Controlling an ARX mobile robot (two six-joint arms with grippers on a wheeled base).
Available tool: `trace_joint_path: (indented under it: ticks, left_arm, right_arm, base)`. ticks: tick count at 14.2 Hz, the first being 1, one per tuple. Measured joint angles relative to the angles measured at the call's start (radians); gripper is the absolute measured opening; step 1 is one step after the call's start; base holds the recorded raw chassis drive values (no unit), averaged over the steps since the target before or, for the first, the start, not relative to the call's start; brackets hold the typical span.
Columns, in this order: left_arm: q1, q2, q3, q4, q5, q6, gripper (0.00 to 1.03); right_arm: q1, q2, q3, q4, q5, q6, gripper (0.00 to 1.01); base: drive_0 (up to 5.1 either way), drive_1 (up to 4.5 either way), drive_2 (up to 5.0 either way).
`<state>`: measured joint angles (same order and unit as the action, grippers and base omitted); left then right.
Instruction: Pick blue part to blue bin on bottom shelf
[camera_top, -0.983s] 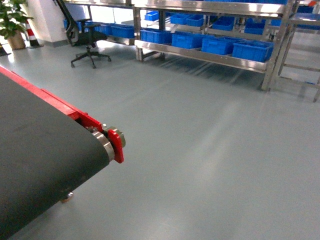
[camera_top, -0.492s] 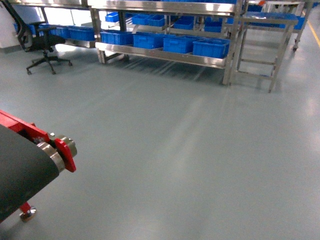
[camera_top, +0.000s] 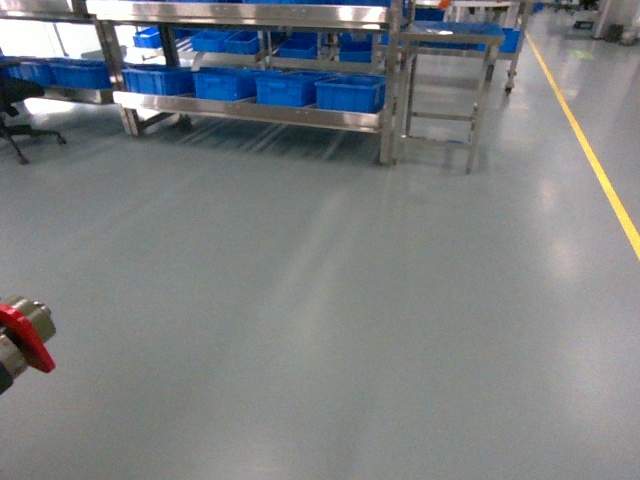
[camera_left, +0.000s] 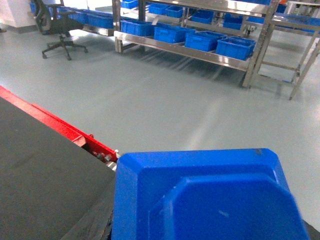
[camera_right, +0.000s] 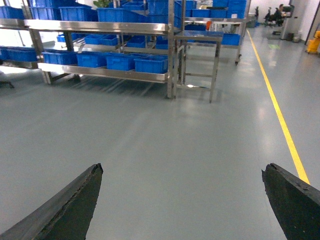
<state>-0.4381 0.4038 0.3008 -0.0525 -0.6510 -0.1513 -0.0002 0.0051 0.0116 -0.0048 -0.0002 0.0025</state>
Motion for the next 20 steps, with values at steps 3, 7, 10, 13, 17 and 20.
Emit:
trace_joint_path:
  ticks: [3,7,10,13,17,20]
  left_arm:
    - [0.0,0.0,0.0,0.0,0.0,0.0,0.44]
    - [0.0,0.0,0.0,0.0,0.0,0.0,0.44]
    - [0.0,0.0,0.0,0.0,0.0,0.0,0.44]
    - [-0.001,0.0,0.0,0.0,0.0,0.0,0.44]
    - [-0.002,-0.005,0.0,0.001,0.003,0.0,0.44]
    - [-0.001,-0.002,0.0,0.0,0.003,0.0,0.44]
  right_arm:
    - [0.0,0.0,0.0,0.0,0.0,0.0,0.98]
    - [0.0,0.0,0.0,0.0,0.0,0.0,0.98]
    - [0.0,0.0,0.0,0.0,0.0,0.0,0.98]
    - [0.0,0.0,0.0,-0.001,0.0,0.0,0.98]
    - [0.0,0.0,0.0,-0.001,0.0,0.0,0.98]
    - [0.0,0.0,0.0,0.001,0.0,0.0,0.98]
  base:
    - [-1.6,-1.57,-1.6]
    - [-1.6,-1.61,-1.6]
    - [-1.8,-1.81,-1.8]
    - [-1.2,-1.19,-1.2]
    - [0.0,3.44,-3.4]
    - [-0.1,4.07,-4.3]
